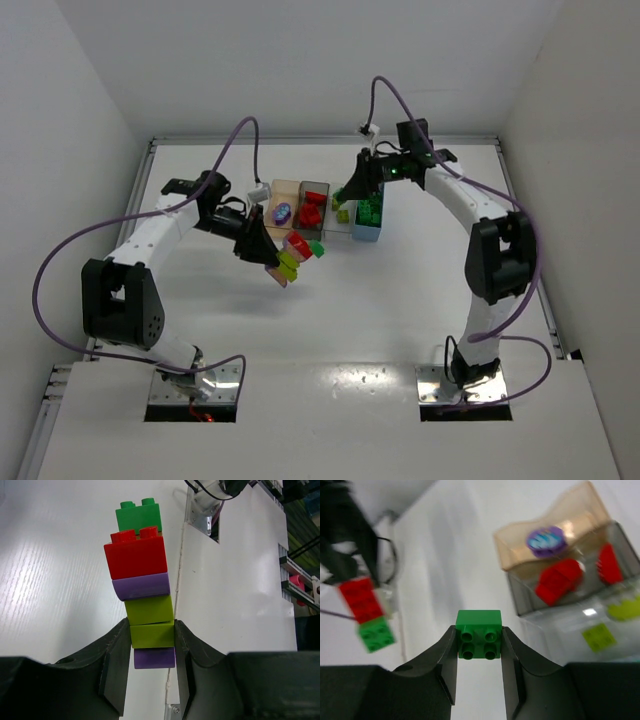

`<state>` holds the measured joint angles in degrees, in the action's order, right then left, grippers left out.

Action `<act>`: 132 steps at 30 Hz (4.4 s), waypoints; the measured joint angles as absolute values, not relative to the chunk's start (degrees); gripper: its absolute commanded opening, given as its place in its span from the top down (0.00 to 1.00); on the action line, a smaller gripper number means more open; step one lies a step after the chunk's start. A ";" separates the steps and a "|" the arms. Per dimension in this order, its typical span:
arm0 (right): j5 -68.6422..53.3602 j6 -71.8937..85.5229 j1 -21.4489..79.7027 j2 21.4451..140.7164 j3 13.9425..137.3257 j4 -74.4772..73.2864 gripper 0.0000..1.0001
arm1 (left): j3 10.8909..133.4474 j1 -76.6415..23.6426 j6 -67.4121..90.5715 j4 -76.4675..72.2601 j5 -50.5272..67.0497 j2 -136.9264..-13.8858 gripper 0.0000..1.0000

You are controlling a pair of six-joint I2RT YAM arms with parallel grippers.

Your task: Sort the legos into containers by color

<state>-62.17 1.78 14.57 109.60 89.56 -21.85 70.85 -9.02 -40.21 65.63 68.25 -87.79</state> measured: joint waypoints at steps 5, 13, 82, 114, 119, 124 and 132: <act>-46.81 -3.36 13.15 109.78 86.50 -24.47 1.00 | 70.85 -9.02 -39.55 65.10 67.99 -87.77 0.89; -29.85 -7.99 11.38 110.87 84.64 -24.58 0.86 | 70.85 -9.02 -38.96 64.99 67.90 -87.77 0.89; -75.40 -25.06 26.35 110.87 88.23 -51.07 0.57 | 70.85 -10.61 -38.48 63.90 67.77 -87.74 0.89; -68.47 -18.92 17.65 111.02 89.38 -45.06 1.00 | 69.52 -10.79 -37.19 61.73 67.07 -86.32 0.89; -57.04 -15.31 14.41 111.02 88.92 -39.13 1.00 | 69.12 -10.79 -36.80 61.36 66.92 -86.15 0.89; -43.59 -11.62 11.94 111.02 86.32 -31.40 1.00 | 68.77 -10.79 -35.64 60.10 66.35 -85.58 0.89; -31.07 -10.79 11.90 111.63 86.02 -27.31 0.94 | 68.66 -10.79 -33.82 58.19 65.67 -84.73 0.89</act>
<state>-31.07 -10.79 11.90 111.63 86.02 -27.31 68.66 -10.79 -33.82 58.19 65.67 -84.73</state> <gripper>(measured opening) 0.341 0.415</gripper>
